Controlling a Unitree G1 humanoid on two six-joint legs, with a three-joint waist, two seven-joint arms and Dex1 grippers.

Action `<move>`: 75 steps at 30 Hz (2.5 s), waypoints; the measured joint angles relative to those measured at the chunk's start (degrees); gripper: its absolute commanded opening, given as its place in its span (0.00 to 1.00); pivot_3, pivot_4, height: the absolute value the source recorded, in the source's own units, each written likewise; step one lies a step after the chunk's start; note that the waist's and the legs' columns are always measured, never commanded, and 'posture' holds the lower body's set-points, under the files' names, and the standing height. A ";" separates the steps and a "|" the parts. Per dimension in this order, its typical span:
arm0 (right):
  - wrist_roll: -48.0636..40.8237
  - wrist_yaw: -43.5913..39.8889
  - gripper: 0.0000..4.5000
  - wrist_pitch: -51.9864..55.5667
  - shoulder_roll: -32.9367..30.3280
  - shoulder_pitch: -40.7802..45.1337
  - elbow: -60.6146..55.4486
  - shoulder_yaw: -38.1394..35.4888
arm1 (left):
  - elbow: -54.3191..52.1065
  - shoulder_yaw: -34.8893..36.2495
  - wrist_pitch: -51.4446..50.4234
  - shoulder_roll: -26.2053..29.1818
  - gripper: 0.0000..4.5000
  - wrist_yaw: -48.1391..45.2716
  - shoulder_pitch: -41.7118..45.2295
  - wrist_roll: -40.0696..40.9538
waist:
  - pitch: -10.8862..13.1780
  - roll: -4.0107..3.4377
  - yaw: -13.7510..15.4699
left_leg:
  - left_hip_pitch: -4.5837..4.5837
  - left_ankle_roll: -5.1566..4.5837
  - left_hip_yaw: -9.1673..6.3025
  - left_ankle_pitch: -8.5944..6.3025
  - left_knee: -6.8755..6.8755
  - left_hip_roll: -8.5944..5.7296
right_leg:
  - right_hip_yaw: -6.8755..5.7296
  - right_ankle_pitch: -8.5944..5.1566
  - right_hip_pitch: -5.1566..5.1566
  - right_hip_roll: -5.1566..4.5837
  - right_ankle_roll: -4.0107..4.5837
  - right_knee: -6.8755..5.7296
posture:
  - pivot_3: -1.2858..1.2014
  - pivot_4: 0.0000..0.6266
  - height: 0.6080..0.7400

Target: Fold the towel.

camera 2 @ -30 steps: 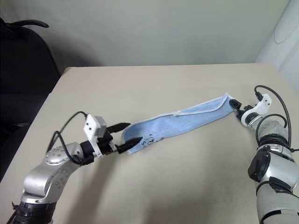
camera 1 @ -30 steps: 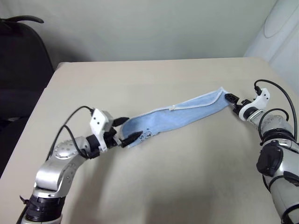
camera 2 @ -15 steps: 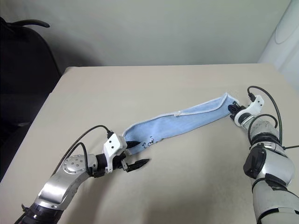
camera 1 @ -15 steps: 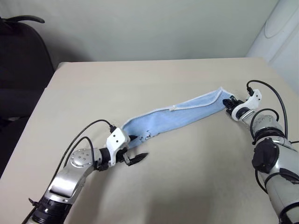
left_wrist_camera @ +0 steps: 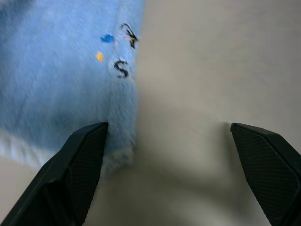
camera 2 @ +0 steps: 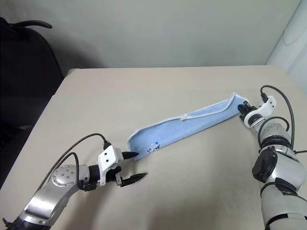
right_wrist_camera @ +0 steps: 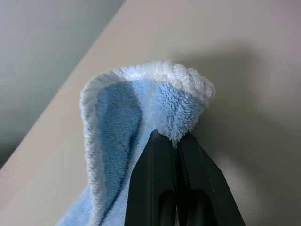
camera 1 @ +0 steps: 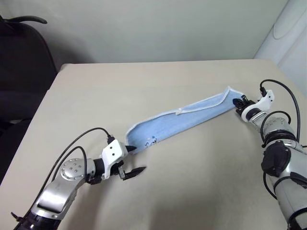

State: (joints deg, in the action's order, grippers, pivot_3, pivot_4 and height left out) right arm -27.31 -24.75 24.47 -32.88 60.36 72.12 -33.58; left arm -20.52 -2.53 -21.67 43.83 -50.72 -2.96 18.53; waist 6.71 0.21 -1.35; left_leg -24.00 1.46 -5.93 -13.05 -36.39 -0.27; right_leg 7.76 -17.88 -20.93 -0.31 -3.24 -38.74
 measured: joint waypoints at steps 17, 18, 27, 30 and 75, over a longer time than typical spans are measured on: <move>3.12 -2.11 0.01 1.17 -0.82 -3.10 -4.51 5.37 | -6.67 16.21 -11.82 -6.53 1.00 4.47 7.23 26.68 | 0.03 -0.03 0.43 | 0.00 0.12 -0.04 0.05 0.02 0.00 | -0.08 -0.01 -0.01 0.01 0.05 -0.03 | 0.52 0.24 1.00; 3.59 -2.28 0.01 0.69 -0.62 -3.12 -4.51 5.85 | -6.66 16.73 -12.34 -6.65 1.00 5.11 7.71 27.64 | 0.04 -0.03 0.38 | 0.00 0.12 -0.03 0.05 0.01 0.00 | -0.07 -0.01 -0.01 0.01 0.05 -0.03 | 0.52 0.24 1.00; 10.80 -13.25 0.01 -9.95 0.68 -3.33 -17.00 17.47 | -4.00 17.63 -13.23 -7.74 1.00 12.40 8.98 26.32 | 0.11 -0.11 0.15 | -0.04 0.13 -0.04 0.06 -0.02 0.00 | -0.08 -0.01 -0.06 0.01 0.04 -0.01 | 0.52 0.24 1.00; 12.25 -20.94 0.01 -13.43 0.69 -5.80 -30.34 23.50 | -4.14 17.57 -13.20 -8.16 1.00 12.79 8.69 26.19 | 0.11 -0.12 0.13 | -0.03 0.14 -0.11 0.06 -0.06 0.00 | -0.15 -0.01 0.02 0.02 0.04 0.04 | 0.52 0.24 1.00; 13.43 -27.90 0.00 -15.35 8.92 -14.14 -28.00 32.88 | -4.43 15.33 -14.81 -13.59 1.00 16.27 3.31 25.63 | 0.08 -0.02 0.90 | -0.02 0.33 -0.79 0.15 -0.01 0.09 | -0.96 0.13 0.44 0.06 0.23 0.59 | 0.52 0.24 1.00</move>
State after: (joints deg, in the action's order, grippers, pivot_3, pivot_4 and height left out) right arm -13.88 -52.65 9.12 -23.96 46.22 44.12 -0.69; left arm -24.95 12.80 -36.47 30.23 -34.45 0.35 44.15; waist 6.79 0.19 -0.45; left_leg -24.02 1.78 -6.73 -12.90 -36.40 -0.18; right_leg 6.80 -17.75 -20.49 -0.25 -3.01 -38.15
